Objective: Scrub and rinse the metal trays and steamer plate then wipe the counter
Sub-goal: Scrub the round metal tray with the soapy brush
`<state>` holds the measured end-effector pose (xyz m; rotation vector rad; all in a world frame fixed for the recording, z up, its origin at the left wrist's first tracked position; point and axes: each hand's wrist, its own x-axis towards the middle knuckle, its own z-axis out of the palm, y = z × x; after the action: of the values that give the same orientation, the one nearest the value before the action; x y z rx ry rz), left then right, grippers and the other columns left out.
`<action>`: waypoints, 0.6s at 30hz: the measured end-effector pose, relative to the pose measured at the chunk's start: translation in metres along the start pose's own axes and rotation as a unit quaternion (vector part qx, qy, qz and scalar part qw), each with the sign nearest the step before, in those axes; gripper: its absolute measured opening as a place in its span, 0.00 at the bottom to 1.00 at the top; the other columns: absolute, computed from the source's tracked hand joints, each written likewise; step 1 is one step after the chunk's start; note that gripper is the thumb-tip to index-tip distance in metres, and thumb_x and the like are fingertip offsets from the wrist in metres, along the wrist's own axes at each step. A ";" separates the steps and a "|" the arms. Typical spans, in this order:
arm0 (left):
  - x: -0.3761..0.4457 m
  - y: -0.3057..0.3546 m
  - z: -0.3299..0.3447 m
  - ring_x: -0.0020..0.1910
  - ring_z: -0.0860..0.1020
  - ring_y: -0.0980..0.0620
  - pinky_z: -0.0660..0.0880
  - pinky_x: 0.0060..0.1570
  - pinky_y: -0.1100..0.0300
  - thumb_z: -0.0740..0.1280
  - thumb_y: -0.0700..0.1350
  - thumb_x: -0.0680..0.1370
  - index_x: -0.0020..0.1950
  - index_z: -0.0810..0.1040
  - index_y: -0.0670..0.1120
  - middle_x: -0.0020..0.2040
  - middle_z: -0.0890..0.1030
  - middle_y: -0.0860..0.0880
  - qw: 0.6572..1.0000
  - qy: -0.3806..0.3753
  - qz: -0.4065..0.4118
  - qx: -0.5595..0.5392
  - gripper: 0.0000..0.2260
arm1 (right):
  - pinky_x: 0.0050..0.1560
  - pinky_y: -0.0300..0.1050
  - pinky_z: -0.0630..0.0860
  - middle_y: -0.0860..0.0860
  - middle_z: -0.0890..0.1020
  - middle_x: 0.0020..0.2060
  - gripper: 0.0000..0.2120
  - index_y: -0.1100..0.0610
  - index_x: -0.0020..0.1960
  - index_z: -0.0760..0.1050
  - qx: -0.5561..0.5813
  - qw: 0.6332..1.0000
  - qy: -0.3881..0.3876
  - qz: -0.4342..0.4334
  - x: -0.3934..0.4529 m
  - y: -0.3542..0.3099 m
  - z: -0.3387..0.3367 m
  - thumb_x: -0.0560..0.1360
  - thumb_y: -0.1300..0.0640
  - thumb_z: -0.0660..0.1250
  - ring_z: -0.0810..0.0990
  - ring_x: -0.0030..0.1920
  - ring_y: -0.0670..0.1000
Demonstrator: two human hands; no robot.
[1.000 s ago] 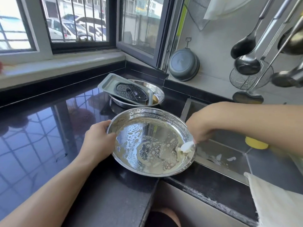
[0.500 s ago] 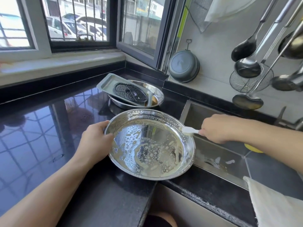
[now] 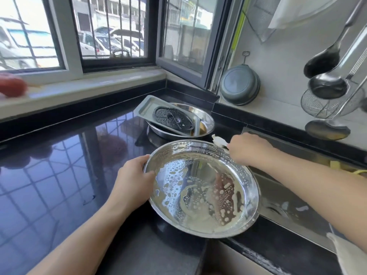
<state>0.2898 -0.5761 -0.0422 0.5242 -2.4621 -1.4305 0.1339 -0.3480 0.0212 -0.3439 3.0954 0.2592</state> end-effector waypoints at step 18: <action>0.001 -0.004 -0.005 0.42 0.85 0.57 0.83 0.49 0.52 0.64 0.37 0.74 0.48 0.84 0.58 0.41 0.86 0.59 0.999 -0.007 -0.004 -0.031 0.17 | 0.34 0.51 0.74 0.52 0.74 0.39 0.13 0.58 0.56 0.77 0.078 0.980 -0.046 -0.175 -0.009 -0.121 0.004 0.84 0.57 0.55 0.75 0.37 0.53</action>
<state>0.2918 -0.5818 -0.0434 0.5130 -2.4207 -1.5139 0.1695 -0.4615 -0.0021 -0.8280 2.8701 0.0223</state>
